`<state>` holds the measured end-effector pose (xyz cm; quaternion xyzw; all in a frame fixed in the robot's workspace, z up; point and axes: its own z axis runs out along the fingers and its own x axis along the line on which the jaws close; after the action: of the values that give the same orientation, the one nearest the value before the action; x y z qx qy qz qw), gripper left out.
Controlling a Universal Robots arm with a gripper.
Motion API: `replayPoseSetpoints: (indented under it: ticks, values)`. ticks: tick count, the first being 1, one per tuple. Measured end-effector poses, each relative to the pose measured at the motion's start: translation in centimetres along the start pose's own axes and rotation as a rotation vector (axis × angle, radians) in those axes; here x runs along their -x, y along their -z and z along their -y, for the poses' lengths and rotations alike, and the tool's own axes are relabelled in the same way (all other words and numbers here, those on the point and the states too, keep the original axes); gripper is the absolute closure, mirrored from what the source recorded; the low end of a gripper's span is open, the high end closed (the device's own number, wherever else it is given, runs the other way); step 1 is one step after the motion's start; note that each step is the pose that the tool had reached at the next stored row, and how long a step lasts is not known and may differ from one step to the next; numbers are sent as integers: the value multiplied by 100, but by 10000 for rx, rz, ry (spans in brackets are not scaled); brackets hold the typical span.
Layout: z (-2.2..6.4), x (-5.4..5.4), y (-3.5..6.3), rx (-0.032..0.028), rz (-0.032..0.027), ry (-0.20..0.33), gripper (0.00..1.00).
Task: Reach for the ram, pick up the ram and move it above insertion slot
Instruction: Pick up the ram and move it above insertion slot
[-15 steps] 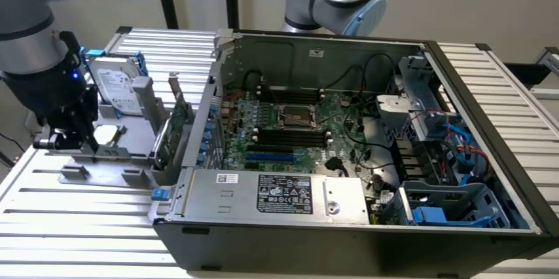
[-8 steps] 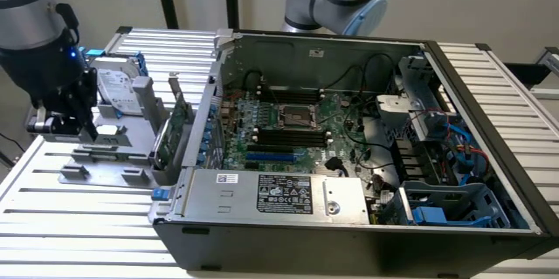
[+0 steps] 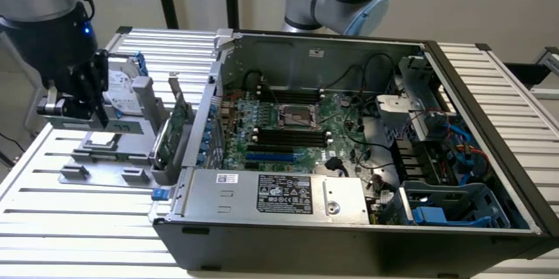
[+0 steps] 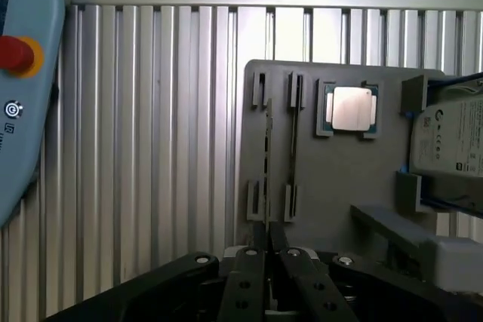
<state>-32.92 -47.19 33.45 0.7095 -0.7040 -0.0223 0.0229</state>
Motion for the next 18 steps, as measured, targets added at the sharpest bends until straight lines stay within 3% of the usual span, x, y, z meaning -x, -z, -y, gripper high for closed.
replayPoseSetpoints:
  ticks: [13,18]
  values:
    - [529,-5,619,128,5,18,87]
    - [753,-7,704,152,11,29,87]
